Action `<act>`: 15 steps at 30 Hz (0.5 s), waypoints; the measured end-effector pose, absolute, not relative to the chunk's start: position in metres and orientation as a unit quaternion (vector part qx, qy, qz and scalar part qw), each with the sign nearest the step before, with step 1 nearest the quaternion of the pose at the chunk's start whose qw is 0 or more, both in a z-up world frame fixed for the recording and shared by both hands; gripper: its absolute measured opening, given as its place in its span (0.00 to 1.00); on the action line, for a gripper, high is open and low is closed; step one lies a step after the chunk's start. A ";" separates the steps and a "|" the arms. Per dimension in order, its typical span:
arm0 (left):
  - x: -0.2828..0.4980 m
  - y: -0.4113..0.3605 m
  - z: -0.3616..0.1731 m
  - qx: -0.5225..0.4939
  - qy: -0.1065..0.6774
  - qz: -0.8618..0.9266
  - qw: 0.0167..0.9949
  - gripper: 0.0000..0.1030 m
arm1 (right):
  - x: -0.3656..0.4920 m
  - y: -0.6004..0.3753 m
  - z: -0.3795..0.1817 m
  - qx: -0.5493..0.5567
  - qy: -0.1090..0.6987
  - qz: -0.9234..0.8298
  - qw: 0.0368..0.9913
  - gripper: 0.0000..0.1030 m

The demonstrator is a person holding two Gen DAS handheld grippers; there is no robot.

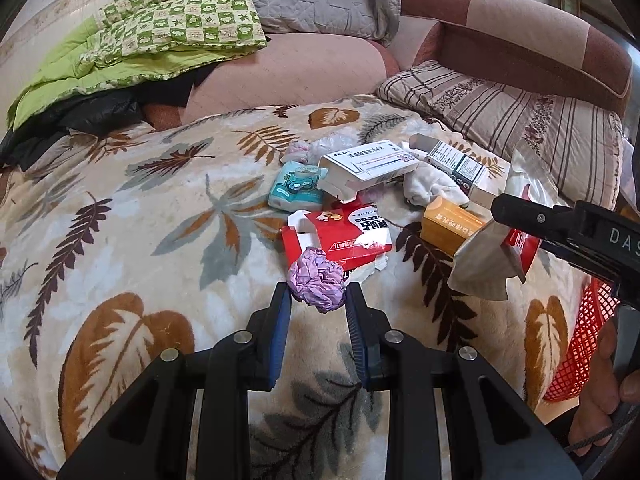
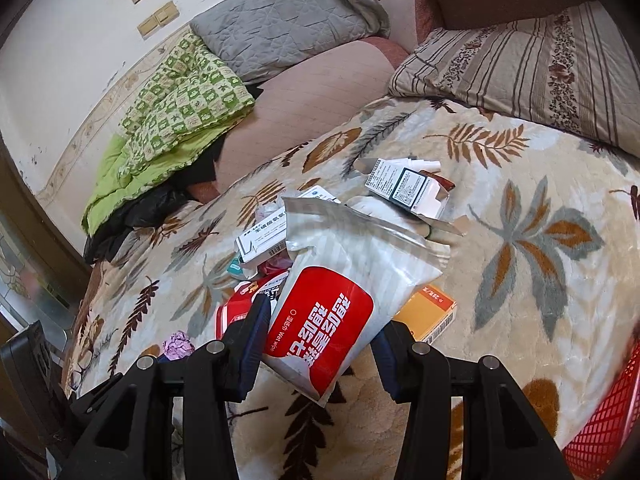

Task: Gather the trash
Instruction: 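Carry the purple paper and white-and-red bag to the red wastebasket with both tools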

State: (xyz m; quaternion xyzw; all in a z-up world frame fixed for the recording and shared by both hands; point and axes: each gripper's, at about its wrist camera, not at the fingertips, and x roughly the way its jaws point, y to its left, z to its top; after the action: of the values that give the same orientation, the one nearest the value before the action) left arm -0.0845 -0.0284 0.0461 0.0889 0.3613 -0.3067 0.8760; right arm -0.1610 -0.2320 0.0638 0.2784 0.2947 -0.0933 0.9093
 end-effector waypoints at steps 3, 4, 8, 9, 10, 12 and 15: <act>-0.082 -0.027 0.046 0.083 0.365 -0.306 0.876 0.26 | -0.161 -0.230 0.065 0.277 0.295 -0.092 0.910 0.51; -0.081 -0.027 0.046 0.082 0.366 -0.305 0.876 0.26 | -0.161 -0.230 0.065 0.276 0.294 -0.092 0.910 0.51; -0.080 -0.025 0.046 0.074 0.367 -0.308 0.874 0.26 | -0.161 -0.228 0.066 0.275 0.294 -0.090 0.911 0.51; -0.080 -0.025 0.047 0.072 0.367 -0.309 0.874 0.26 | -0.161 -0.227 0.067 0.274 0.294 -0.090 0.911 0.51; -0.080 -0.024 0.047 0.072 0.366 -0.309 0.875 0.26 | -0.160 -0.226 0.067 0.273 0.294 -0.089 0.912 0.51; -0.080 -0.024 0.047 0.071 0.367 -0.310 0.874 0.26 | -0.159 -0.224 0.068 0.269 0.296 -0.089 0.912 0.51; -0.081 -0.023 0.048 0.068 0.367 -0.308 0.875 0.26 | -0.157 -0.222 0.068 0.267 0.298 -0.089 0.912 0.51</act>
State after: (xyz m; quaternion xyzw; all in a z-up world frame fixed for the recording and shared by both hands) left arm -0.0806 -0.0229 0.0481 0.0680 0.3666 -0.3081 0.8752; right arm -0.1574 -0.2216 0.0676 0.2671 0.2984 -0.0894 0.9119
